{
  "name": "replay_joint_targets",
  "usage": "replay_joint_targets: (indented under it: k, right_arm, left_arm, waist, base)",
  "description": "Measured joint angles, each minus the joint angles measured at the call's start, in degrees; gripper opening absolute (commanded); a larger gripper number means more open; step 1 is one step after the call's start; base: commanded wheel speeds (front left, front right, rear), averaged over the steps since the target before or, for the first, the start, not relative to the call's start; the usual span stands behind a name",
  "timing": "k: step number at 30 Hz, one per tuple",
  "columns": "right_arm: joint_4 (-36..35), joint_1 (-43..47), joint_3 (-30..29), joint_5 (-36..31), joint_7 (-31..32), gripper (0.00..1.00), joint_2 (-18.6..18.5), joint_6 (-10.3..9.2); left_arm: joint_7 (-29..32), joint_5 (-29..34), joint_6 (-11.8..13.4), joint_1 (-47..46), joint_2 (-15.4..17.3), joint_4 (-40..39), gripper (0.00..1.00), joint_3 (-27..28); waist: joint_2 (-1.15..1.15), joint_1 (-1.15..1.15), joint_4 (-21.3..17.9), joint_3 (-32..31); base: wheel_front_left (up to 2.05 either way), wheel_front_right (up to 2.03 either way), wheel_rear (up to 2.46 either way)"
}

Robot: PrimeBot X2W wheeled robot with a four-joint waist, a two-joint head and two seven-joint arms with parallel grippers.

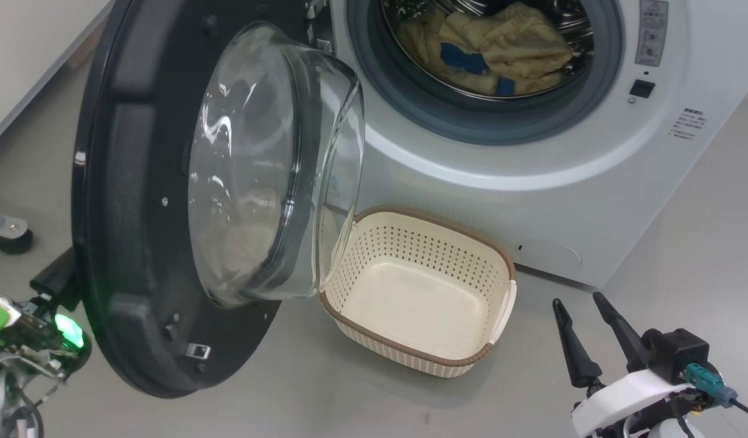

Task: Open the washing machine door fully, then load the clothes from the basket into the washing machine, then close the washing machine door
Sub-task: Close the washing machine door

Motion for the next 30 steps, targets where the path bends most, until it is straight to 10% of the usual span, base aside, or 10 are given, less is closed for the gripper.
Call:
replay_joint_targets:
  k: [30]
  right_arm:
    - [0.03,-0.07,-0.33,-0.09,0.00,1.00,2.64,0.00]
  left_arm:
    - [-2.01,5.00,0.00,1.61,-12.82,-12.41,0.00,-9.48]
  waist:
    - [0.00,0.00,-13.53,0.13]
  base:
    - [0.00,0.00,0.00]
